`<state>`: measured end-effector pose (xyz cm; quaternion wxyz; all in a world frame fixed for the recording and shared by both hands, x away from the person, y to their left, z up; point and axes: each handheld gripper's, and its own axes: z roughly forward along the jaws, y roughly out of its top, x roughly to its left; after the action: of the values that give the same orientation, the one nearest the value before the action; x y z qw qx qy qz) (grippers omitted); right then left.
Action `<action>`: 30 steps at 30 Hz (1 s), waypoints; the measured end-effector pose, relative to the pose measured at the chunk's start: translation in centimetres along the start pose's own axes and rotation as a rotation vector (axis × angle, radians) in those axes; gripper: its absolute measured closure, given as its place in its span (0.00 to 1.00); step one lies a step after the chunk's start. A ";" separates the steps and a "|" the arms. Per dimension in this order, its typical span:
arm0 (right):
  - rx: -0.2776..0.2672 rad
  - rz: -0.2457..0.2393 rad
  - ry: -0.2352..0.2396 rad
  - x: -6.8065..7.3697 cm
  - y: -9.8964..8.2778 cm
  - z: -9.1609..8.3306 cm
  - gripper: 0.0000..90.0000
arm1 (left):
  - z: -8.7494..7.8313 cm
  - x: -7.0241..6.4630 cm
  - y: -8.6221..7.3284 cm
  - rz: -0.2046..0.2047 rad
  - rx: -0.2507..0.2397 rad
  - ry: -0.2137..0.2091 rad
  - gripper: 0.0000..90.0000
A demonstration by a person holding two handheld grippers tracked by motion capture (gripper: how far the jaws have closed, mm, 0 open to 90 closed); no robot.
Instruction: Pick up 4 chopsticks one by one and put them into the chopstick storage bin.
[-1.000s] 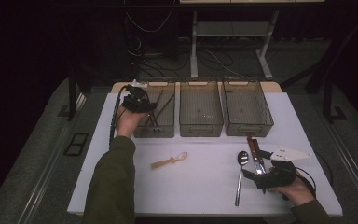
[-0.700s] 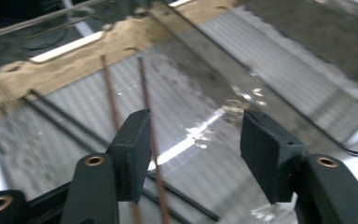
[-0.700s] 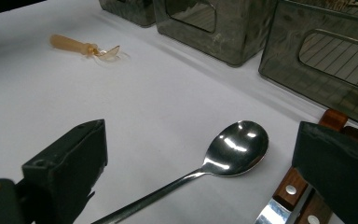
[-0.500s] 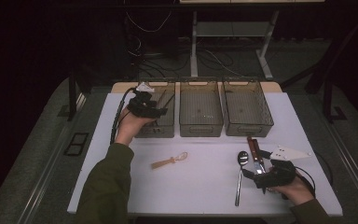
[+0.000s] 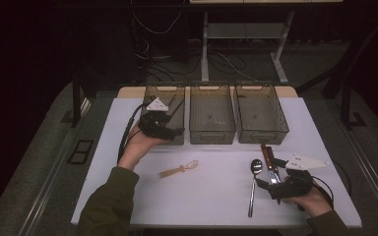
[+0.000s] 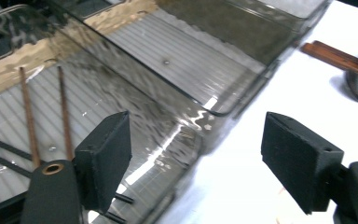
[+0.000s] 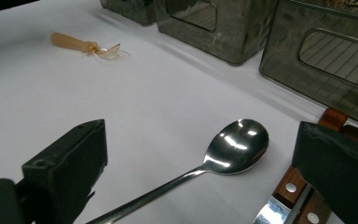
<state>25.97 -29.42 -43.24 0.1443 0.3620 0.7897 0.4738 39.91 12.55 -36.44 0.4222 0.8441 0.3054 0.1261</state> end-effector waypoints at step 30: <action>0.003 -0.002 -0.005 0.1 0.0 0.0 0.04 | -2.1 -6.2 -5.3 0.106 -0.049 -0.110 0.16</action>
<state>25.88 -29.36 -43.23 0.1462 0.3629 0.7904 0.4714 31.94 12.46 -39.10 0.4516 0.8542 0.2336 0.1091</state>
